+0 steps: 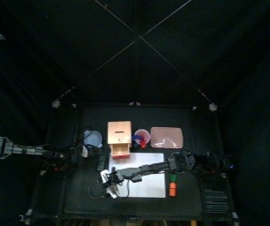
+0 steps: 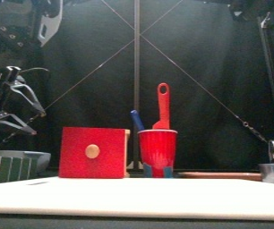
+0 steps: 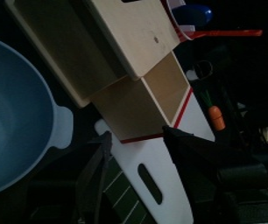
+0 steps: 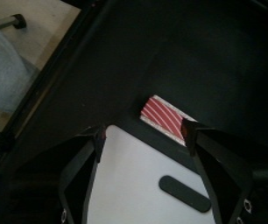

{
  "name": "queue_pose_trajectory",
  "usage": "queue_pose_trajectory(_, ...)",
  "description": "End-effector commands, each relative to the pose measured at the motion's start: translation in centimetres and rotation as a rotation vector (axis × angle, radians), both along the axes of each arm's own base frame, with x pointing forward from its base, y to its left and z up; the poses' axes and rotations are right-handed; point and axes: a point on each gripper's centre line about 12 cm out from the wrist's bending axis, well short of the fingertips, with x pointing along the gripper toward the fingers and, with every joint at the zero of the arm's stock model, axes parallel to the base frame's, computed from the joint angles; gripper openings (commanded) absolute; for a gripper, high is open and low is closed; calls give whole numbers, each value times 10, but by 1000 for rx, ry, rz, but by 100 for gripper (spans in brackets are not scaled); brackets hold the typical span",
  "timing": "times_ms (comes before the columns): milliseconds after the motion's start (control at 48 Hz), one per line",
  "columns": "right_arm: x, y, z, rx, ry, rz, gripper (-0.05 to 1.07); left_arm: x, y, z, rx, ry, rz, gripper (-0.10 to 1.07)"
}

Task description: Grab salmon sushi

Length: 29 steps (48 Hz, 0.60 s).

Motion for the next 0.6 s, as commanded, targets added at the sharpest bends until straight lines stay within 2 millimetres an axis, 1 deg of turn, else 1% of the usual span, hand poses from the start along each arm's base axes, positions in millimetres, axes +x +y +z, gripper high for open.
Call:
queue_pose_trajectory(0,4,-2,29,15,-62,7,98,5,1,7,10,-21,0,87)
queue_pose_trajectory(146,8,-3,25,9,-43,13,98,5,2,8,9,-23,3,87)
queue_pose_trajectory(250,8,-5,31,13,-54,8,98,5,1,7,14,-19,-3,87)
queue_pose_trajectory(312,6,-6,42,22,-69,1,98,5,-1,6,19,-8,-23,87)
queue_pose_trajectory(375,3,-9,57,32,-88,-8,98,6,-5,6,22,14,-64,87)
queue_pose_trajectory(521,-7,-15,89,50,-132,-21,97,10,-16,17,35,42,-177,87)
queue_pose_trajectory(583,-12,-20,100,57,-140,-34,97,11,-20,22,25,59,-219,87)
